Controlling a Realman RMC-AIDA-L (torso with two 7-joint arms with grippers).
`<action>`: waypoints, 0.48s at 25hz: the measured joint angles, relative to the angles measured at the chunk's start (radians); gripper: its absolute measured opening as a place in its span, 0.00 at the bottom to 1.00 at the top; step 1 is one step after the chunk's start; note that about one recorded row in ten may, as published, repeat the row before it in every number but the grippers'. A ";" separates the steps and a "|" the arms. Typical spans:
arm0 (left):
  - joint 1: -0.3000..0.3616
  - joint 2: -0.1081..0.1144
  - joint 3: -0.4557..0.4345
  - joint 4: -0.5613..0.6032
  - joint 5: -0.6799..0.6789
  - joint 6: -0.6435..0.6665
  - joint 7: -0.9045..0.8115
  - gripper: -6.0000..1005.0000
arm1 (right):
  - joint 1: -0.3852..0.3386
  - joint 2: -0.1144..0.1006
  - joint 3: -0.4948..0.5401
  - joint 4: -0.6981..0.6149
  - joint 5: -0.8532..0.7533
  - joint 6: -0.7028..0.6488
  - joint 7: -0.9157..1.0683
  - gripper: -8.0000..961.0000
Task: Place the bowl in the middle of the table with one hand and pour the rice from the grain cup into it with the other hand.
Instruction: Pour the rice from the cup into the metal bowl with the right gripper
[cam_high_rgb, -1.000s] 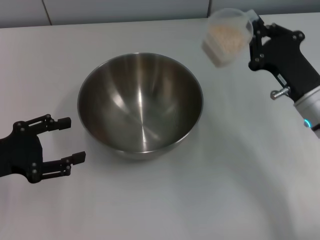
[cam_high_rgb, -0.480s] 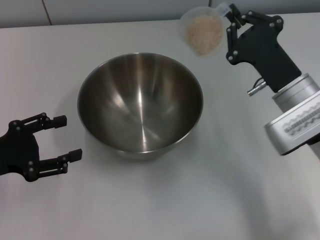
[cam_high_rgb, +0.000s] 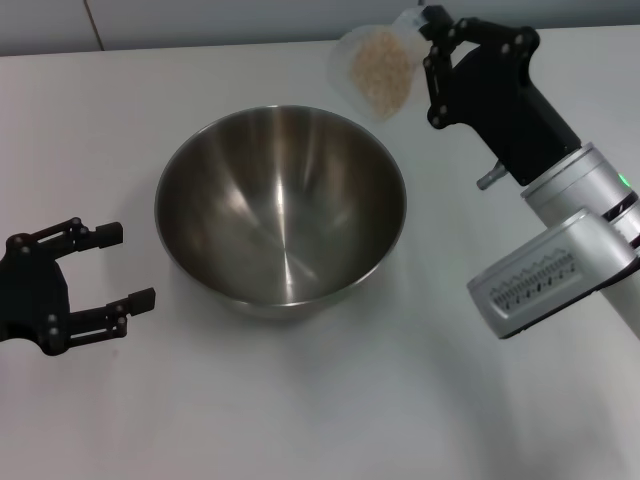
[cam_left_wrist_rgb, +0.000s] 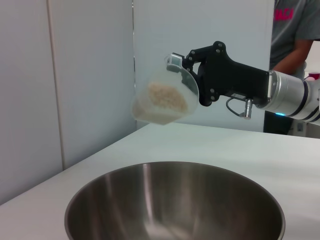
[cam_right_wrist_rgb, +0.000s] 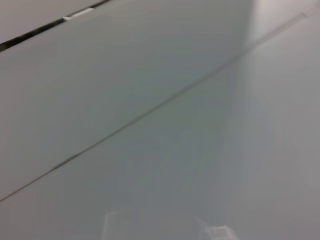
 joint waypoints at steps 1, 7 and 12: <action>0.000 0.000 0.000 0.000 0.000 0.000 0.000 0.81 | 0.001 -0.001 0.000 -0.002 -0.015 0.001 -0.014 0.02; -0.008 -0.002 -0.010 0.001 0.000 0.004 0.000 0.81 | 0.005 -0.002 0.000 -0.011 -0.061 0.018 -0.138 0.02; -0.011 -0.004 -0.010 0.004 0.000 0.004 0.000 0.81 | 0.010 -0.001 0.000 -0.007 -0.066 0.041 -0.261 0.02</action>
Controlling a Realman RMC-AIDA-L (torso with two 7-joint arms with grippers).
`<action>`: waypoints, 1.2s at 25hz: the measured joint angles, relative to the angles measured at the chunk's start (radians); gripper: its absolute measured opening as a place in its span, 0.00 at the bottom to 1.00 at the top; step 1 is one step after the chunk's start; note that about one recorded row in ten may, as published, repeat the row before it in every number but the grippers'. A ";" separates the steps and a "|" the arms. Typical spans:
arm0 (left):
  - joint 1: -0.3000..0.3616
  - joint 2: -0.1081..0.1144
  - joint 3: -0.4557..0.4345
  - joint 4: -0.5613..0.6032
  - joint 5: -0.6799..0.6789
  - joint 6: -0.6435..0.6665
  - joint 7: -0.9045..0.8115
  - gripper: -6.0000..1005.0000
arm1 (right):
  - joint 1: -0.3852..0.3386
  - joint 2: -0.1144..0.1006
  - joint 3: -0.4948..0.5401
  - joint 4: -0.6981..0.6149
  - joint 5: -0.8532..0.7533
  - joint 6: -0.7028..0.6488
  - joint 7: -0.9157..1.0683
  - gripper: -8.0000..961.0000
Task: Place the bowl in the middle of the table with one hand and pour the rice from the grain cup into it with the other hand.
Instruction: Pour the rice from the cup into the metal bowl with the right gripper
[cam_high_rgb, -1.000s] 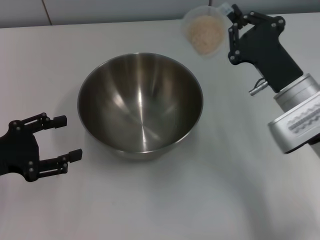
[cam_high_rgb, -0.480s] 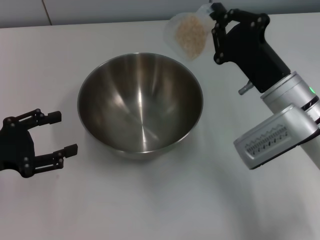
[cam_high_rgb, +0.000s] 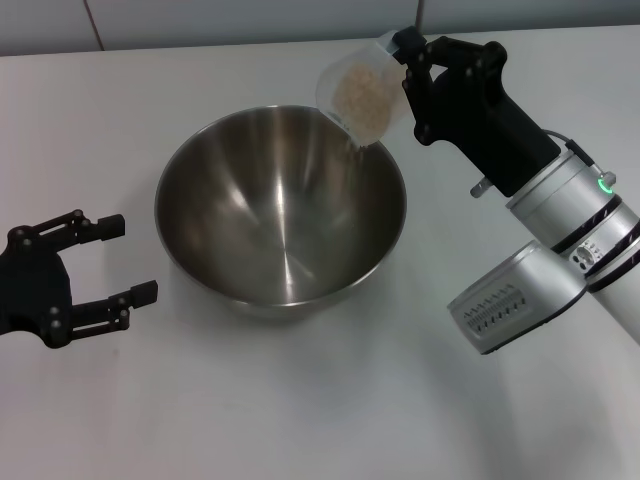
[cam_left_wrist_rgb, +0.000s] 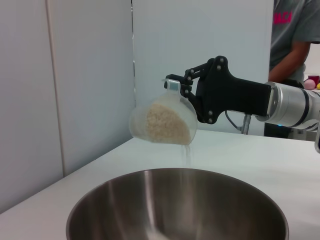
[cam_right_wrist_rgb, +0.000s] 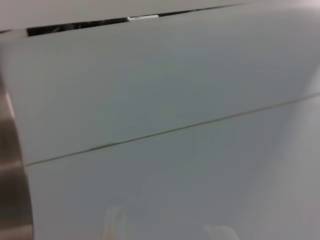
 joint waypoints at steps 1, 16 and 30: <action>-0.001 0.000 0.000 0.001 0.000 0.000 0.000 0.81 | 0.001 0.000 0.000 0.000 -0.001 0.001 -0.018 0.02; -0.009 -0.006 0.000 0.002 0.000 -0.004 0.000 0.81 | 0.025 0.001 0.000 0.004 -0.070 0.005 -0.202 0.02; -0.023 -0.009 0.000 0.004 0.000 -0.019 0.001 0.81 | 0.031 0.001 -0.001 -0.001 -0.105 0.005 -0.302 0.02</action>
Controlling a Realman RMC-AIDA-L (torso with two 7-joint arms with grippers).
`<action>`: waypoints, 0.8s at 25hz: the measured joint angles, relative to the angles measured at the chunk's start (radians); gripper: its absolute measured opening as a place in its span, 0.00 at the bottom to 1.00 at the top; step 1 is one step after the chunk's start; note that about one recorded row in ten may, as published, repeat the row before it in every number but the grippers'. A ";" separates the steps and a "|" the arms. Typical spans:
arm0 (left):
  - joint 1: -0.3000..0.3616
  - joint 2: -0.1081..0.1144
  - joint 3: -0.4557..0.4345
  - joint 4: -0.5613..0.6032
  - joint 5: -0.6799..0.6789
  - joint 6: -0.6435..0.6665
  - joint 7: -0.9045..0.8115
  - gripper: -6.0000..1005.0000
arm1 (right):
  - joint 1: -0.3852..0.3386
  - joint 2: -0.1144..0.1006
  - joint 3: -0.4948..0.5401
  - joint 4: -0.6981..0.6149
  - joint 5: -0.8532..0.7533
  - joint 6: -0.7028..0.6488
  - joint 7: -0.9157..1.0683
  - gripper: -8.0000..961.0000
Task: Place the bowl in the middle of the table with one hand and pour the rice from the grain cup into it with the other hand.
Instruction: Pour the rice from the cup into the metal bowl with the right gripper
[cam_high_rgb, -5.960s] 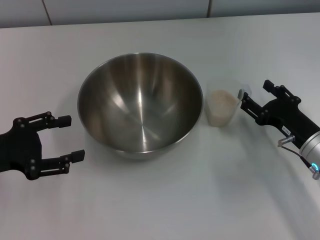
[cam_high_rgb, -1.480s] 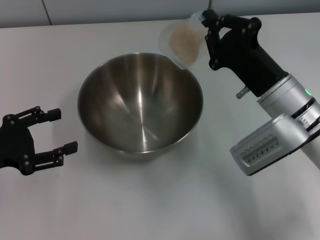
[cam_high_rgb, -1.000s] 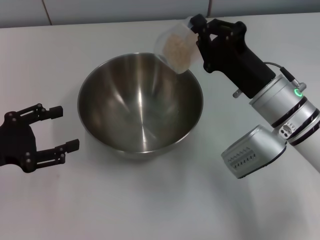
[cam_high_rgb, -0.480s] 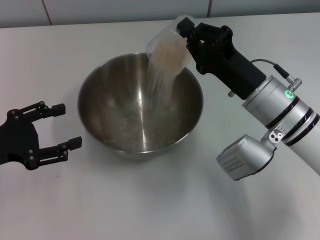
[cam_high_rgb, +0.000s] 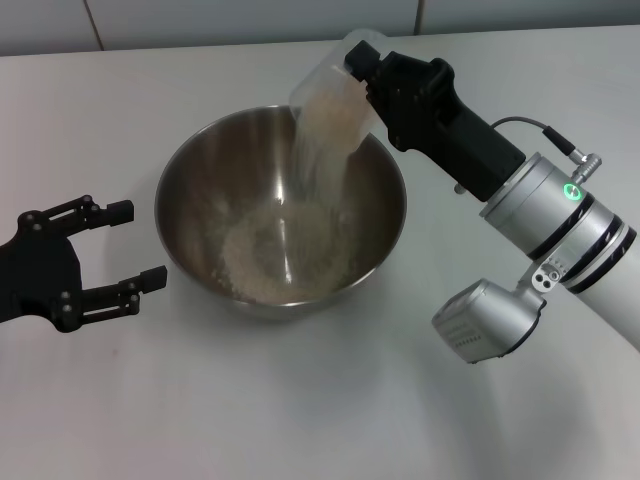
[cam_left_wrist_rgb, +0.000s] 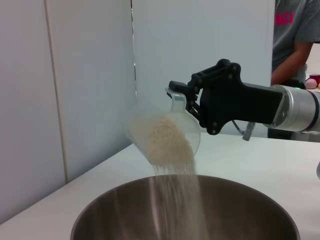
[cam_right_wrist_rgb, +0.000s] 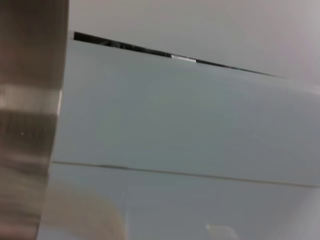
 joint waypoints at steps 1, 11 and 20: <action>-0.001 0.000 0.000 -0.002 0.000 -0.001 0.000 0.81 | 0.000 0.000 0.000 -0.001 -0.008 0.000 0.000 0.02; -0.003 0.000 0.000 -0.003 0.000 -0.005 0.000 0.81 | 0.000 0.003 -0.002 0.005 -0.048 0.014 -0.081 0.02; -0.003 0.000 0.000 -0.002 0.000 -0.005 0.000 0.81 | -0.001 0.004 -0.002 0.005 -0.092 0.023 -0.133 0.02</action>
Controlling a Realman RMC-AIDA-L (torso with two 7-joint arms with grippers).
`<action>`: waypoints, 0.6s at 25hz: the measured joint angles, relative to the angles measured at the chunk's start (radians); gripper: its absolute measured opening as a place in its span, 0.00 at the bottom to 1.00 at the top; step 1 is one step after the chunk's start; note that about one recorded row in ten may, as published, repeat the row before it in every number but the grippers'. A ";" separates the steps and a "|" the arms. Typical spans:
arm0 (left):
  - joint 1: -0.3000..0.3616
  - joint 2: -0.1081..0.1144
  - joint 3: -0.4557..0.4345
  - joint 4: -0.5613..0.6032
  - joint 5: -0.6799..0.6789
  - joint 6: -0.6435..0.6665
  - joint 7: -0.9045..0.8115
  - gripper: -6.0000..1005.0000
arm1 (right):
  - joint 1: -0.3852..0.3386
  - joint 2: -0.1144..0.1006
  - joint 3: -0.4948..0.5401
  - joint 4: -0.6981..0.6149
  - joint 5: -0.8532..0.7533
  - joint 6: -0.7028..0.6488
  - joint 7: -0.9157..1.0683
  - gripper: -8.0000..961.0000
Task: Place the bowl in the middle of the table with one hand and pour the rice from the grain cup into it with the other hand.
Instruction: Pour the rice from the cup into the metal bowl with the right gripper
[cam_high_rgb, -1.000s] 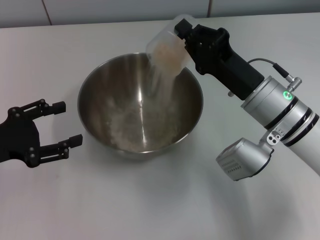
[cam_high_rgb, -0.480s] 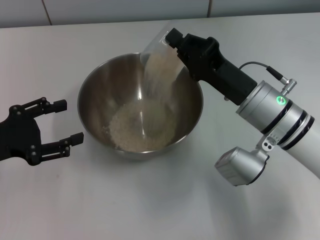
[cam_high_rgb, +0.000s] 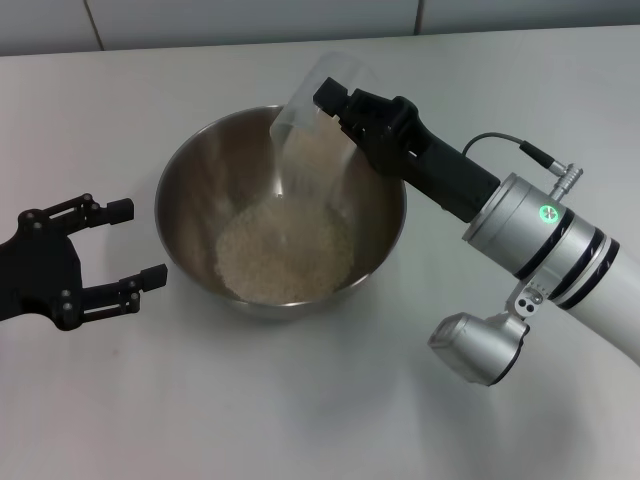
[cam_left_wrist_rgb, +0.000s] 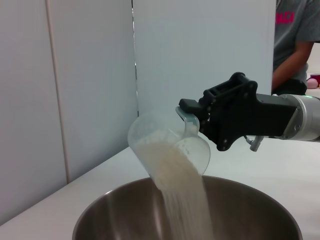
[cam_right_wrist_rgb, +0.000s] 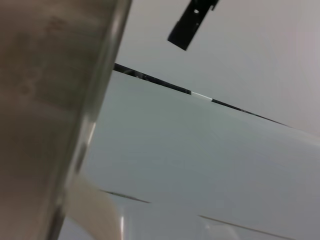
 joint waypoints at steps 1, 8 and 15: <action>0.000 0.000 0.000 0.000 0.000 0.000 0.000 0.81 | -0.001 0.000 0.000 0.000 -0.002 0.001 -0.009 0.02; 0.000 0.000 0.000 0.005 0.000 0.005 0.000 0.81 | -0.008 0.002 0.000 0.016 -0.014 -0.003 -0.116 0.02; 0.000 0.000 0.001 0.005 0.000 0.002 0.000 0.81 | -0.010 0.002 0.000 0.019 -0.014 -0.004 -0.162 0.02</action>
